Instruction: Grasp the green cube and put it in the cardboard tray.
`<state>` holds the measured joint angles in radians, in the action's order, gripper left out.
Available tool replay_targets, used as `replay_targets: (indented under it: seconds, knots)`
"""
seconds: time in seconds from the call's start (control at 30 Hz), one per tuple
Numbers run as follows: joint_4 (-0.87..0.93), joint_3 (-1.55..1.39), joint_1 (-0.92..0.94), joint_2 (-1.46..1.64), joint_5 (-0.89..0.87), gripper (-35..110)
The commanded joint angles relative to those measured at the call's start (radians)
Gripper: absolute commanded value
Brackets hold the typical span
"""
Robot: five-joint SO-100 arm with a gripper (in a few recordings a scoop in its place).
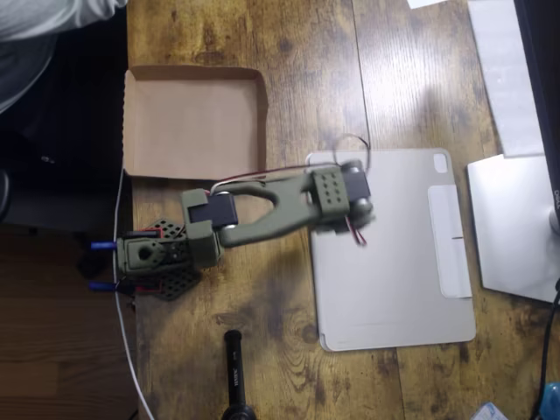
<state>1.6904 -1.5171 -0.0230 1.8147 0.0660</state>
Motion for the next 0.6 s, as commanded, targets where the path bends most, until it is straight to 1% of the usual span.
replay_targets:
  seconds: [0.0, 0.1, 0.33, 0.57]
  knots:
    - [0.057, 0.028, -0.130, 0.063, -0.026, 16]
    - [0.098, 0.051, -0.256, 0.078, -0.067, 16]
    - [0.101, 0.021, -0.535, 0.106, -0.161, 17]
    - [0.101, 0.012, -0.773, 0.110, -0.198, 17]
